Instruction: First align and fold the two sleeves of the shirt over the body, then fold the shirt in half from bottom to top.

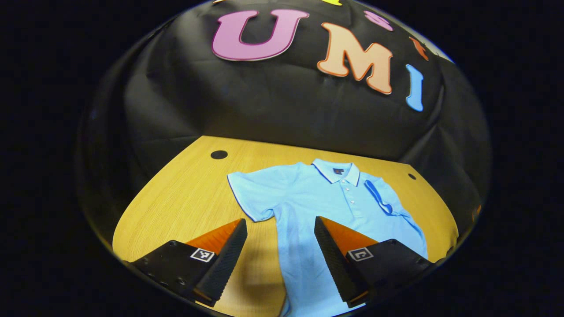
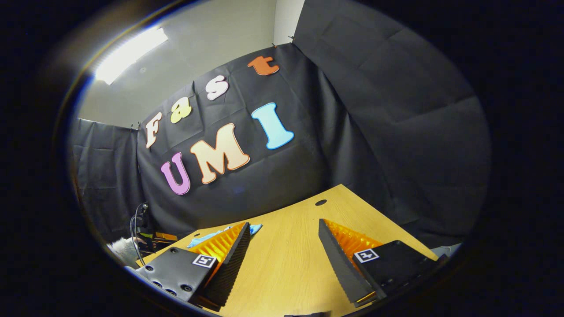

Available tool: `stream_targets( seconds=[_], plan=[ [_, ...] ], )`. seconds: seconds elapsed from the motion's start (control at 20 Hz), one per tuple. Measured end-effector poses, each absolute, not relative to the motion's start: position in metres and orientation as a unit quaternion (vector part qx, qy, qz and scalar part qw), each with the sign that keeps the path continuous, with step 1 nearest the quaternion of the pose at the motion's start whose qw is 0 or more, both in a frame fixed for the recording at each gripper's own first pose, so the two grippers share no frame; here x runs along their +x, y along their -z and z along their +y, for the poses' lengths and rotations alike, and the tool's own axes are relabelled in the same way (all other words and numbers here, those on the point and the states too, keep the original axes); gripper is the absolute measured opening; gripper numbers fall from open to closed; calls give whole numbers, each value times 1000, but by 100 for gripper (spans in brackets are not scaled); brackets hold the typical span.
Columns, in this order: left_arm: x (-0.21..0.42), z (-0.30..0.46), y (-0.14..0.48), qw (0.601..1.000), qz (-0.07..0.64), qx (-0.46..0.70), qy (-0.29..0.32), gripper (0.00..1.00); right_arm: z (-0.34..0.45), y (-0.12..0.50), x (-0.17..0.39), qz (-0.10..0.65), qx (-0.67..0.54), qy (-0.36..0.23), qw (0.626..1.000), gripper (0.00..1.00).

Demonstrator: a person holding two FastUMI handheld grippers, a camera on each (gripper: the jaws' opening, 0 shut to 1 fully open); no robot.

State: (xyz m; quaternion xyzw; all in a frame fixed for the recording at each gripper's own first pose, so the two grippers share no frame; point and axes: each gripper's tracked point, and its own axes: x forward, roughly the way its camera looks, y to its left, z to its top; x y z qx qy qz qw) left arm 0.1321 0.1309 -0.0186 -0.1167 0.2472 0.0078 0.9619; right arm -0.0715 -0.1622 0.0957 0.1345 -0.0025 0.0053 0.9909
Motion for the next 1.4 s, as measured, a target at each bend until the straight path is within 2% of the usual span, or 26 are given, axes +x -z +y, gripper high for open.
stream_targets(
  seconds=[0.35,0.75,1.05,1.4],
  plan=[
    [168,156,67,944,320,-73,-28,94,-114,-79,-79,-2,132,-22,991,97],
    [177,160,81,941,329,-72,-30,94,-83,-65,-74,13,135,-46,990,97],
    [186,176,88,942,326,-70,-43,94,-84,-56,-70,22,141,-43,989,98],
    [214,179,81,941,309,-134,-44,93,-87,-48,-67,32,146,-38,988,97]
  ],
)
